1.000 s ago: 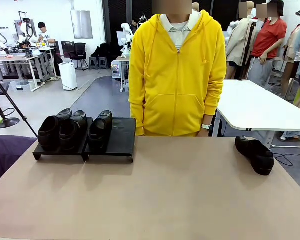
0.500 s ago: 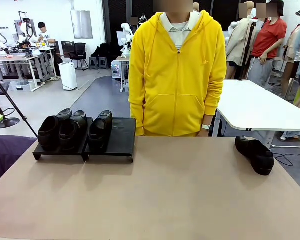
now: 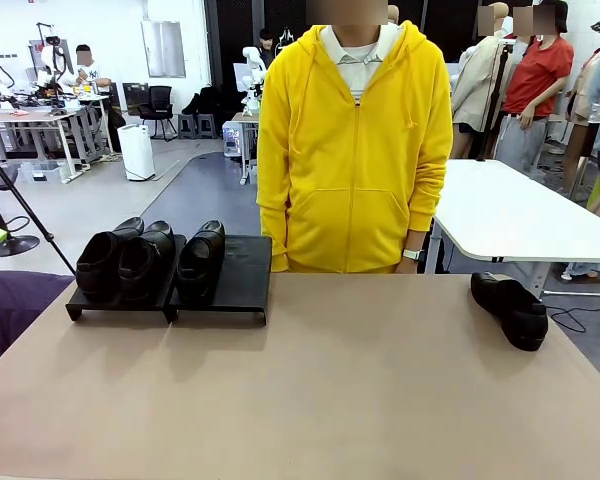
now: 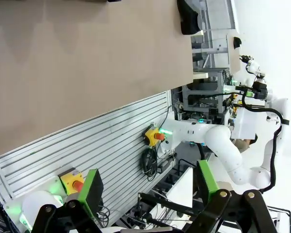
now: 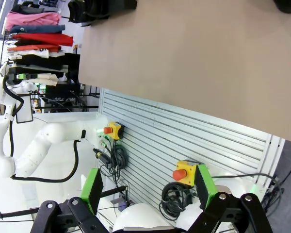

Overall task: Organize the shoes by placing them on the stand.
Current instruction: Pick up one Shoe and place it in the middle of the table.

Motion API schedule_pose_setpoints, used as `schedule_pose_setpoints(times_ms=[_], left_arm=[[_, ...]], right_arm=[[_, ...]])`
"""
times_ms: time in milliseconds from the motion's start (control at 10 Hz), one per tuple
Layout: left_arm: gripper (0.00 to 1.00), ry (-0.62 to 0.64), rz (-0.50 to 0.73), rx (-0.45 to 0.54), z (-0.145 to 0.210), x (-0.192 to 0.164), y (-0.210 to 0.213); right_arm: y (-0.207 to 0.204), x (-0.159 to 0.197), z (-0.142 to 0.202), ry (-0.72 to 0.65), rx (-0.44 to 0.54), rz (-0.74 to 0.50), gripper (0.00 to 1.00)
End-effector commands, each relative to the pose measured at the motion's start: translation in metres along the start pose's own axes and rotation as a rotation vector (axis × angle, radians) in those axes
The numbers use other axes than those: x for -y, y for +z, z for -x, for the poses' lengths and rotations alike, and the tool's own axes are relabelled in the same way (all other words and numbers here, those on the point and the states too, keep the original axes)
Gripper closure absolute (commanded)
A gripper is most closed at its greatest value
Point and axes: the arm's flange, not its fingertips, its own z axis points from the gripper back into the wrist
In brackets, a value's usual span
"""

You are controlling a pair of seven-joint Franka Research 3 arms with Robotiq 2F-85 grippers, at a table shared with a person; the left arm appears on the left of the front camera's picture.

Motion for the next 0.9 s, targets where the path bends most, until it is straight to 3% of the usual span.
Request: schedule_pose_setpoints(times_ms=[0,200,400,600,700,800], left_arm=[[0.0,0.003,0.016,0.0,0.001,0.0,0.001],[0.0,0.003,0.016,0.0,0.001,0.0,0.001],[0.0,0.003,0.016,0.0,0.001,0.0,0.001],[0.0,0.003,0.016,0.0,0.001,0.0,0.001],[0.0,0.003,0.016,0.0,0.001,0.0,0.001],[0.0,0.003,0.016,0.0,0.001,0.0,0.001]], right_arm=[[-0.017,-0.012,-0.036,-0.057,-0.03,0.171,0.0],[-0.066,-0.038,-0.141,0.024,-0.26,0.462,0.0],[-0.11,-0.027,-0.209,0.021,-0.329,0.67,0.0],[-0.149,-0.006,-0.245,0.039,-0.305,0.835,0.0],[-0.154,0.0,-0.249,0.0,-0.309,0.846,0.0],[-0.157,-0.012,-0.237,0.062,-0.314,0.748,0.0]])
